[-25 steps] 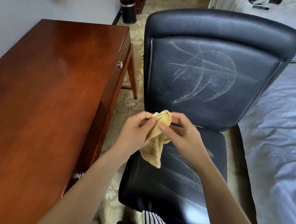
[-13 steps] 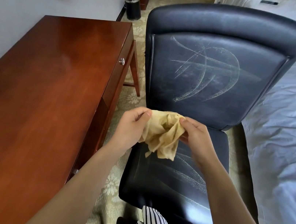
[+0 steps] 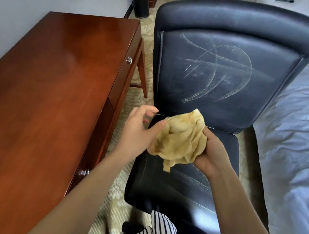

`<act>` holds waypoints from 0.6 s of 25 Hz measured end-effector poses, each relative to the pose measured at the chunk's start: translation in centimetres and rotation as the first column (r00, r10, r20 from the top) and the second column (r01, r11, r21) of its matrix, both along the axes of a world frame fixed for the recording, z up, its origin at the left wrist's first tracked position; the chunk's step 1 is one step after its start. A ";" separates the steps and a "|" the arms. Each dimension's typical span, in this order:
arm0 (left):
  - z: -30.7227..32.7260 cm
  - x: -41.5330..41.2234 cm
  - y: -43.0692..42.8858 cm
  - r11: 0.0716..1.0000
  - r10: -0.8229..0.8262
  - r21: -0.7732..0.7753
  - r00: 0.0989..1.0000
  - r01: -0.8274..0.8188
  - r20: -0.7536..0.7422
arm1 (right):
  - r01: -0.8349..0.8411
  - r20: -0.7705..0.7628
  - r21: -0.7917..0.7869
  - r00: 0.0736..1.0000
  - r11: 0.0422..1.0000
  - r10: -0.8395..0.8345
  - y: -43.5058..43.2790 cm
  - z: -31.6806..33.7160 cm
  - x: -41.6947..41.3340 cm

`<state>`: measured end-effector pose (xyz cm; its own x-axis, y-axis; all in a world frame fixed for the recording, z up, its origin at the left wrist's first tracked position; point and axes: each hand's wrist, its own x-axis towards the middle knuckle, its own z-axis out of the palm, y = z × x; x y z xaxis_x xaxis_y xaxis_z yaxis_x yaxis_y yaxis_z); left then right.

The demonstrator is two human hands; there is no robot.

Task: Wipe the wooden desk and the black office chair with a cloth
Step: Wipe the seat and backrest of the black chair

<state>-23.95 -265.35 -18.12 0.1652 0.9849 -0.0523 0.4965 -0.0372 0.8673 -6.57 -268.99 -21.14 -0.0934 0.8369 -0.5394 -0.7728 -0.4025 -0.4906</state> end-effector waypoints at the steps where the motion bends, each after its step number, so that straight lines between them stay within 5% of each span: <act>1: -0.2 0.2 -0.6 0.999 0.025 -0.026 0.999 -0.024 0.038 | 0.024 -0.017 0.013 1.000 1.000 -0.024 -0.1 0.0 -0.1; 5: -0.1 0.8 -1.9 0.999 -0.033 -0.015 0.997 0.034 0.070 | 0.062 0.083 0.116 0.994 0.991 -0.072 -0.6 0.1 -0.5; 11: 0.6 1.4 -2.0 0.979 -0.040 0.199 0.998 0.047 -0.038 | -0.064 0.303 0.245 0.953 0.967 -0.014 -1.1 0.5 -1.4; 15: 0.9 0.1 -1.1 0.993 -0.020 0.120 0.988 0.001 0.155 | 0.101 0.409 0.136 0.900 0.986 -0.148 -0.6 0.2 0.0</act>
